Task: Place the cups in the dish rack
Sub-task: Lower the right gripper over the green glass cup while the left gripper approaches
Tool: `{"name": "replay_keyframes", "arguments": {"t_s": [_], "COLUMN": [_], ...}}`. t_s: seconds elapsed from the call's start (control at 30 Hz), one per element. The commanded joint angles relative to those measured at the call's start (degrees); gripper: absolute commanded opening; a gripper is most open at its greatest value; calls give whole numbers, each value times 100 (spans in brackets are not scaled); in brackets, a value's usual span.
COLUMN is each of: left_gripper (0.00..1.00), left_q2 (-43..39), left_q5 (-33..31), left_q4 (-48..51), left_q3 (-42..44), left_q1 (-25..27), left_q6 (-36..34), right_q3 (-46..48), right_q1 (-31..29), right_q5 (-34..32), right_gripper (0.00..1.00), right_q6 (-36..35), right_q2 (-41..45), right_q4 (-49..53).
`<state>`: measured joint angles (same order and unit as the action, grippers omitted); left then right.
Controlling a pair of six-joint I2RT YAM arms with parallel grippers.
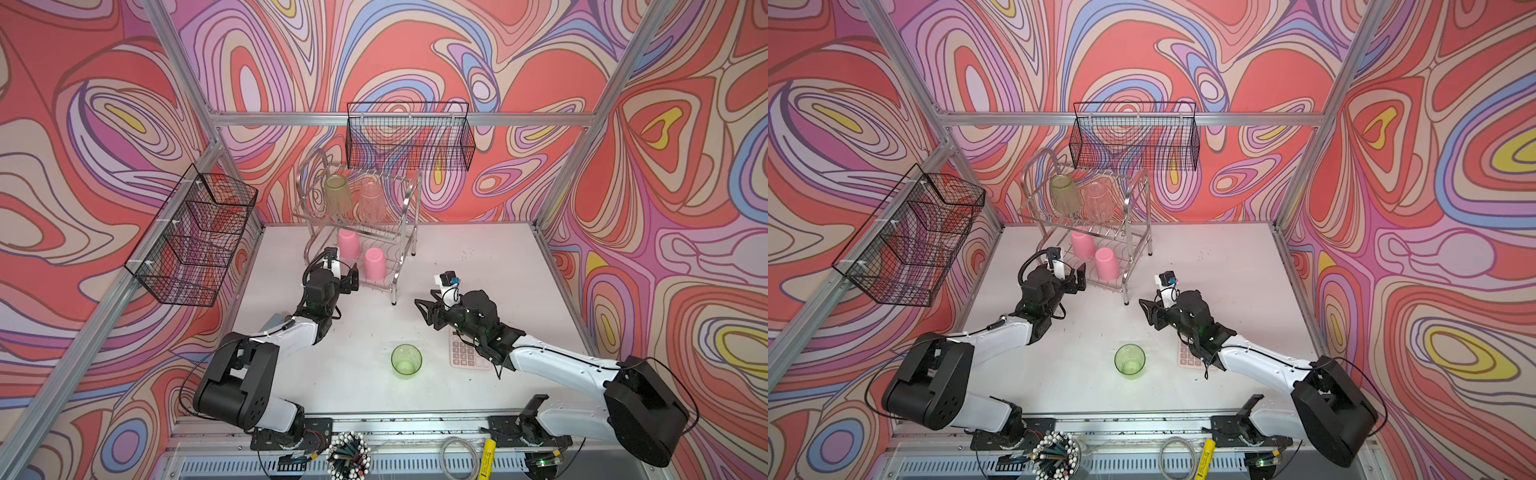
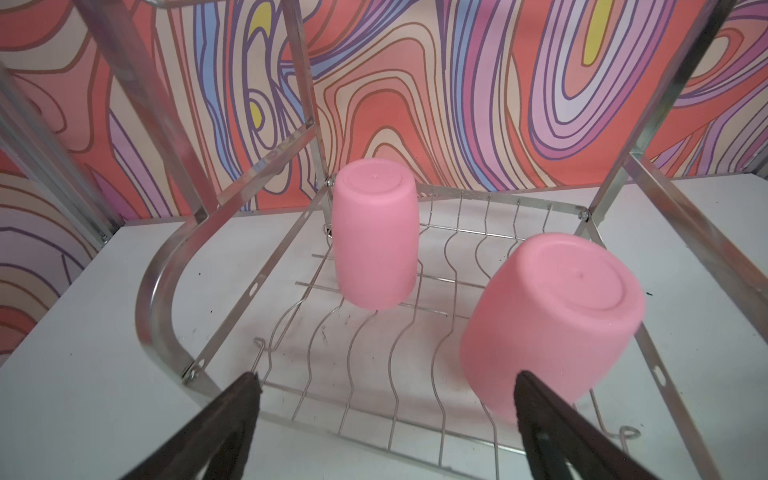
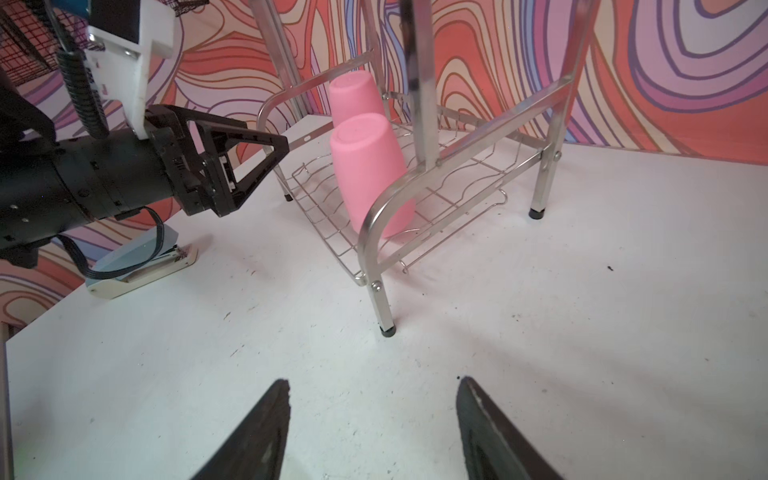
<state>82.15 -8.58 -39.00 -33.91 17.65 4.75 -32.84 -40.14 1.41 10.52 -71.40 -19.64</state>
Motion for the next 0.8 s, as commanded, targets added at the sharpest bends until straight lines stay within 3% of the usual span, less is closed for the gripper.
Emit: {"name": "replay_keyframes", "arguments": {"t_s": [0.0, 0.37, 0.63, 0.77], "left_gripper": [97, 94, 93, 93], "left_q2": [-492, -2085, -2137, -2140], "left_q5": [-503, -891, -536, -342], "left_q4": [533, 3560, 5880, 6420], "left_q3": [199, 140, -358, -432], "left_q1": [149, 349, 345, 348], "left_q6": [284, 1651, 2653, 2924], "right_q3": [-204, -807, -1426, -1875], "right_q1": [-284, -1254, -1901, -2253], "right_q5": [-436, -949, -943, -1054], "right_gripper": [65, 62, 56, 51], "right_q6": [-282, -511, -507, -438], "right_q2": [193, 337, 62, -268], "right_q4": [561, 2323, 3491, 4173]}}
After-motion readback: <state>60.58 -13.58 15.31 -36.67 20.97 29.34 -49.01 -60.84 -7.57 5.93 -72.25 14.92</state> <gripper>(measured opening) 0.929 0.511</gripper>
